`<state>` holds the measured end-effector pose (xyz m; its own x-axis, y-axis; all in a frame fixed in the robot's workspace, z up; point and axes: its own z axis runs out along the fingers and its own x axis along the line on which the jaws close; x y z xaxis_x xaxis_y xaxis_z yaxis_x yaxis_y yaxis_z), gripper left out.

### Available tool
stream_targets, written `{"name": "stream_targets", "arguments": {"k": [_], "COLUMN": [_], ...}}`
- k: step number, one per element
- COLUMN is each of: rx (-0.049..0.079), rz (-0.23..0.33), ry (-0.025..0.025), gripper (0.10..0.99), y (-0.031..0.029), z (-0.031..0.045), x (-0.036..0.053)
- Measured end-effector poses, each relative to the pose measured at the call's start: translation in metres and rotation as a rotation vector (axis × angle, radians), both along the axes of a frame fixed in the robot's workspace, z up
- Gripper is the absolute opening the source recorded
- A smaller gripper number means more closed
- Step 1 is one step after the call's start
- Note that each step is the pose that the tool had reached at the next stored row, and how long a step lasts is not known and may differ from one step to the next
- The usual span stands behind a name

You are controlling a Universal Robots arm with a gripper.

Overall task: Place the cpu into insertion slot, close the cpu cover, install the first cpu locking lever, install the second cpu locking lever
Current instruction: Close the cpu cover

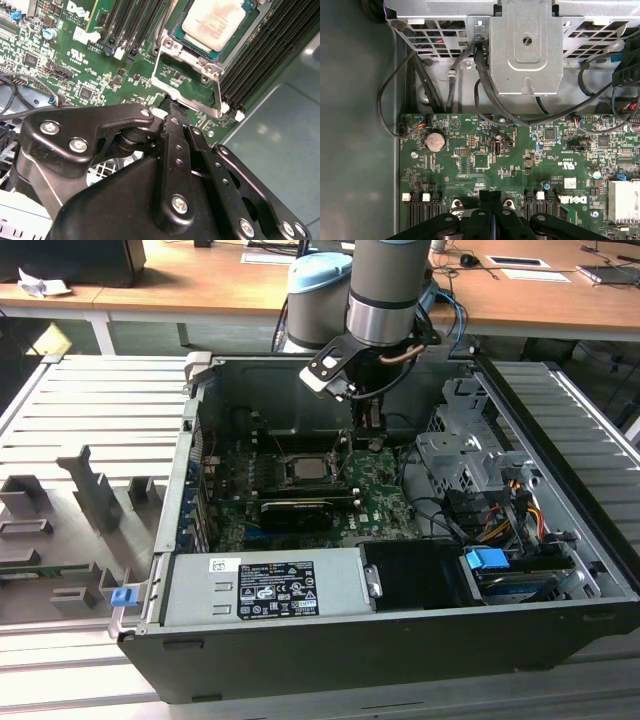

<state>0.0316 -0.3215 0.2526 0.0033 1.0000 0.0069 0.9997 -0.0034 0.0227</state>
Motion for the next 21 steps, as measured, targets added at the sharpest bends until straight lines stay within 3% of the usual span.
{"name": "stream_targets", "arguments": {"k": [21], "rx": [0.000], "rz": [0.000], "ry": [0.0000], "gripper": [0.106], "y": [0.0000], "z": [0.0000], "x": [-0.0048]}}
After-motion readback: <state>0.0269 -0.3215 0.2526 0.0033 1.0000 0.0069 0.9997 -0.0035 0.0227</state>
